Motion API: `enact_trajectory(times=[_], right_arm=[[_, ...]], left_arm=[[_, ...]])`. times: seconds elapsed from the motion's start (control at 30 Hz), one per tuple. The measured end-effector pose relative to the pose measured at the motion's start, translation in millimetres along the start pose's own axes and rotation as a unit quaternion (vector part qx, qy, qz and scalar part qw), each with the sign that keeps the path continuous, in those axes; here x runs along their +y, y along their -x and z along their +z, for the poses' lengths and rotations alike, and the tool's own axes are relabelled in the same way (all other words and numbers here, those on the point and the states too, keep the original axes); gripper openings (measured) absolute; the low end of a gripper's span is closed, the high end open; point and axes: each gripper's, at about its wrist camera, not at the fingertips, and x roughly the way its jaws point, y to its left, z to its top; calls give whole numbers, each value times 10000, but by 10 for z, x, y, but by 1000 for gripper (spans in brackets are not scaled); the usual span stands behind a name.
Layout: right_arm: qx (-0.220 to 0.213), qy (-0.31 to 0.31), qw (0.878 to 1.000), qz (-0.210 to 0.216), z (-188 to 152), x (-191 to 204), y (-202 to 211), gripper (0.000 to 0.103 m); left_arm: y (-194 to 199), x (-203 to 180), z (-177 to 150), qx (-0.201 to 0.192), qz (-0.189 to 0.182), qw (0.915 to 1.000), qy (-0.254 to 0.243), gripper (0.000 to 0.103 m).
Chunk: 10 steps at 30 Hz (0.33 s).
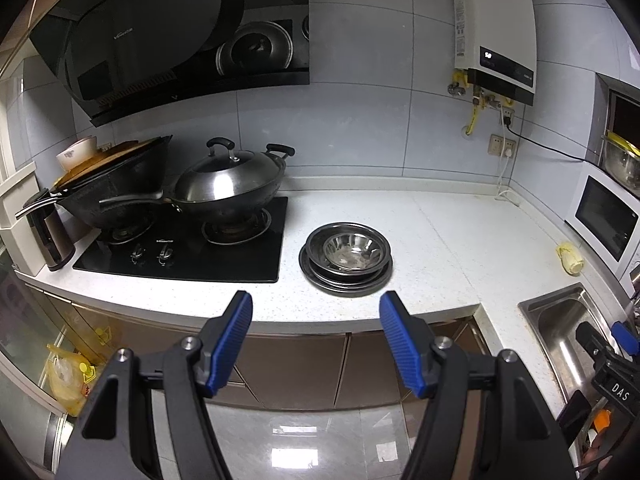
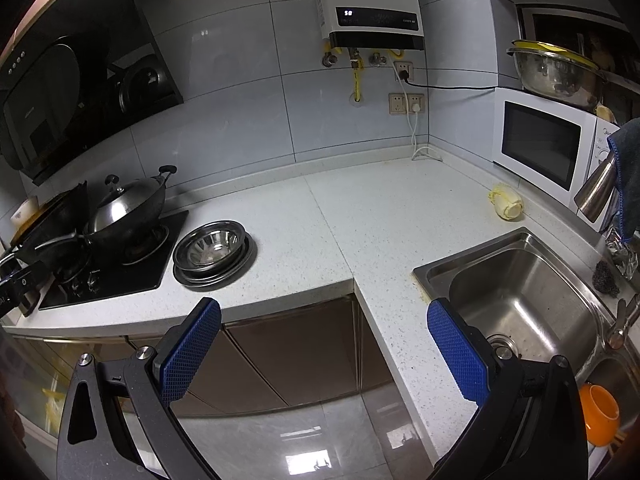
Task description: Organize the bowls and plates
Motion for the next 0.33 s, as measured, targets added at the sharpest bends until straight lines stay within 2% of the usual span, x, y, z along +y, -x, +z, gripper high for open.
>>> enact_trajectory(times=[0.1,0.33], right_arm=[[30,38,10000,-64,9,2,-22,101],[46,23,9999,-97,25,-1,-48,102]], left_arm=[[-49,4,2,81,-65,9999,-11,64],[-17,-28,22,-84,81,9998,-180,64]])
